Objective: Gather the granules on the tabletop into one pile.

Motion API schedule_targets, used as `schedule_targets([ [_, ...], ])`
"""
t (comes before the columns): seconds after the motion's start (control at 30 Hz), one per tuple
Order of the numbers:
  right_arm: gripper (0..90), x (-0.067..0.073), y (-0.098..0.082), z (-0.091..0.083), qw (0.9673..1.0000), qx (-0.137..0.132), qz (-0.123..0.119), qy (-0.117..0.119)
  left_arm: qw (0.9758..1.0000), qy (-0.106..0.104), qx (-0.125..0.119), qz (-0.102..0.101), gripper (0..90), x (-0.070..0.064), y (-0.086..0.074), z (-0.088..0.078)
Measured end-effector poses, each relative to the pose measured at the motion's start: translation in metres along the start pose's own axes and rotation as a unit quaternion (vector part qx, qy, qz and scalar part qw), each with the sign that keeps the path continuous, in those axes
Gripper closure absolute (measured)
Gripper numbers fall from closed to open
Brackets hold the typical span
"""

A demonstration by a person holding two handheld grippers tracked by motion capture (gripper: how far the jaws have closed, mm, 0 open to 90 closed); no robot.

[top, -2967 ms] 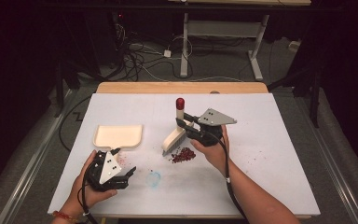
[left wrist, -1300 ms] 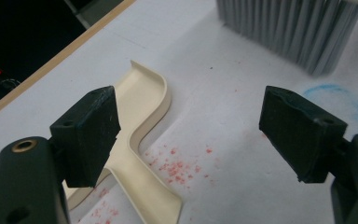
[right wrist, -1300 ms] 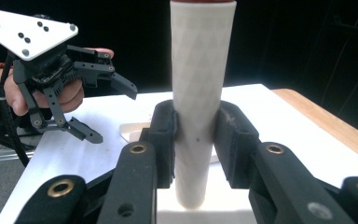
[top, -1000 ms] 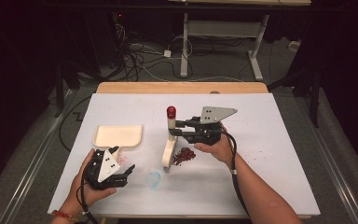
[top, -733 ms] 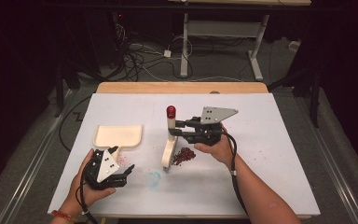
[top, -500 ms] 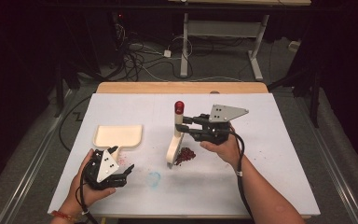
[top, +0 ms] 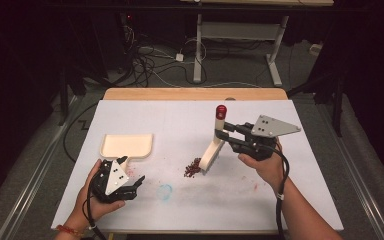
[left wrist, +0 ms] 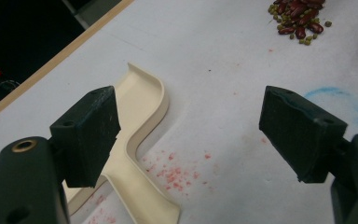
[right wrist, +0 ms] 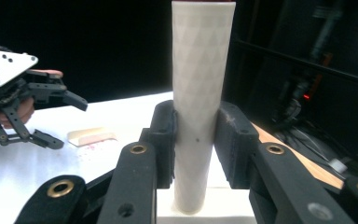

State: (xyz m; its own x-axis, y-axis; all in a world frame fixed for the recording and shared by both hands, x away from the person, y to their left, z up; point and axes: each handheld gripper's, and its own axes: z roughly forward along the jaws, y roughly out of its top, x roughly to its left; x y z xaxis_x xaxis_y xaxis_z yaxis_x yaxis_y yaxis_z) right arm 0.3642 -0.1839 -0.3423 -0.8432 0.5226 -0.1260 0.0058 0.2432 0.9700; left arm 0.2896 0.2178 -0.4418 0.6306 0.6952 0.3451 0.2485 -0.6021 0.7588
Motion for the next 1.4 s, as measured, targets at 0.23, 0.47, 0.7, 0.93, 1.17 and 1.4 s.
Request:
schedule_targets([
  [0.23, 70.1, 0.007, -0.001, -0.044, 0.9937, 0.031, 0.041, -0.100, 1.0000, -0.002, -0.003, 0.003, 19.5, 0.000, 0.000, 0.000],
  [0.47, 70.0, 0.019, -0.013, -0.102, 0.9739, 0.077, 0.066, -0.203, 1.0000, -0.004, -0.002, 0.006, 19.5, -0.002, 0.001, 0.000],
  [0.7, 70.0, 0.030, -0.030, -0.126, 0.9615, 0.122, 0.096, -0.227, 0.9999, -0.004, -0.004, 0.011, 19.5, -0.003, 0.004, 0.001],
  [0.93, 69.7, 0.021, -0.043, -0.118, 0.9510, 0.143, 0.116, -0.248, 0.9999, -0.007, -0.008, 0.013, 19.4, -0.002, 0.005, 0.002],
  [1.17, 69.8, -0.004, -0.047, -0.091, 0.9425, 0.149, 0.122, -0.273, 0.9998, -0.009, -0.005, 0.016, 19.5, -0.004, 0.007, 0.005],
  [1.4, 68.6, -0.048, -0.062, -0.055, 0.9259, 0.191, 0.139, -0.295, 0.9999, -0.009, -0.002, 0.014, 19.4, -0.004, 0.007, 0.008],
])
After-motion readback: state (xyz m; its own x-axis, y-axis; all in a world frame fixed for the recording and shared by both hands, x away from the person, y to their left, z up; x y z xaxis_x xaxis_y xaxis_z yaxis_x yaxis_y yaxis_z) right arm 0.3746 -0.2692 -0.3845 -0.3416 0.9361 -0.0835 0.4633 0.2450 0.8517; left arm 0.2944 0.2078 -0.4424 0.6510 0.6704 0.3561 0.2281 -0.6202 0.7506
